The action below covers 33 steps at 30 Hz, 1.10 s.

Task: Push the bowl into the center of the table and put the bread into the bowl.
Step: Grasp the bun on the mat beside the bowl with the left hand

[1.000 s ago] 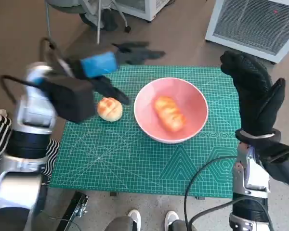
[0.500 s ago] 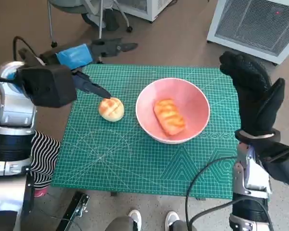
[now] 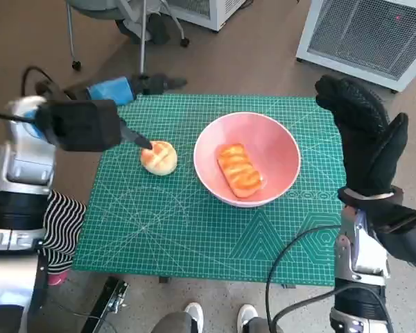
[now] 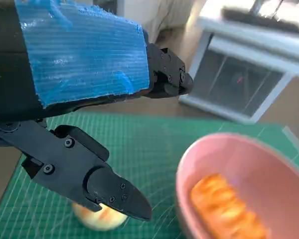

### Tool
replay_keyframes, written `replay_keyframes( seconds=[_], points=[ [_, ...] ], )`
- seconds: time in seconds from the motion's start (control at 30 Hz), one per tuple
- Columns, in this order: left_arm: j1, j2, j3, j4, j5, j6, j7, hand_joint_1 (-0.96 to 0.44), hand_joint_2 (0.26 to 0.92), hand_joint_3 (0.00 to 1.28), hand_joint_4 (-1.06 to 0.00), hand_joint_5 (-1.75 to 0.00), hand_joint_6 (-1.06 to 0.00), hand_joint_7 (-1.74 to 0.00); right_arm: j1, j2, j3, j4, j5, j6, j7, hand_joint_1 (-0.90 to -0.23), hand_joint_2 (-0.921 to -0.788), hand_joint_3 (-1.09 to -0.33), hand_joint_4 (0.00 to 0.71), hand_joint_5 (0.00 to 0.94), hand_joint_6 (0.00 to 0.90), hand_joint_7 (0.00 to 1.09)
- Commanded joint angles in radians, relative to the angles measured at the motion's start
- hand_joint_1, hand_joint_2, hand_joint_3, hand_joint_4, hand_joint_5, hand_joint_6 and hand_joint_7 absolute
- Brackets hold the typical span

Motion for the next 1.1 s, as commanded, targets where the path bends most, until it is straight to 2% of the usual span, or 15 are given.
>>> replay_keyframes(
  seconds=[0.03,0.17,0.43,1.1],
  points=[
    [-0.015,-0.002,-0.002,0.015,0.005,-0.024,0.012,-0.29,0.738,0.00,-0.08,0.00,-0.27,-0.02,0.020,-0.003,0.001,0.015,0.006,0.010,0.009,-0.725,-0.921,-0.704,0.173,0.000,0.096,0.37],
    [-0.081,-0.064,-0.089,0.270,0.095,-0.032,0.056,-0.27,0.739,0.00,-0.09,0.00,-0.27,-0.02,0.025,-0.011,-0.004,0.016,0.010,0.008,0.017,-0.726,-0.921,-0.704,0.173,0.000,0.094,0.37],
    [-0.146,-0.118,-0.131,0.477,0.146,-0.052,0.119,-0.21,0.741,0.00,-0.09,0.00,-0.27,-0.01,0.030,-0.013,-0.011,0.010,0.013,0.013,0.021,-0.726,-0.921,-0.706,0.173,0.000,0.094,0.37],
    [-0.168,-0.225,-0.239,0.664,0.269,-0.001,0.266,-0.22,0.747,0.00,-0.09,0.00,-0.31,-0.01,0.037,-0.012,-0.015,-0.002,0.003,0.019,0.017,-0.726,-0.921,-0.705,0.173,0.000,0.097,0.37]
  ],
)
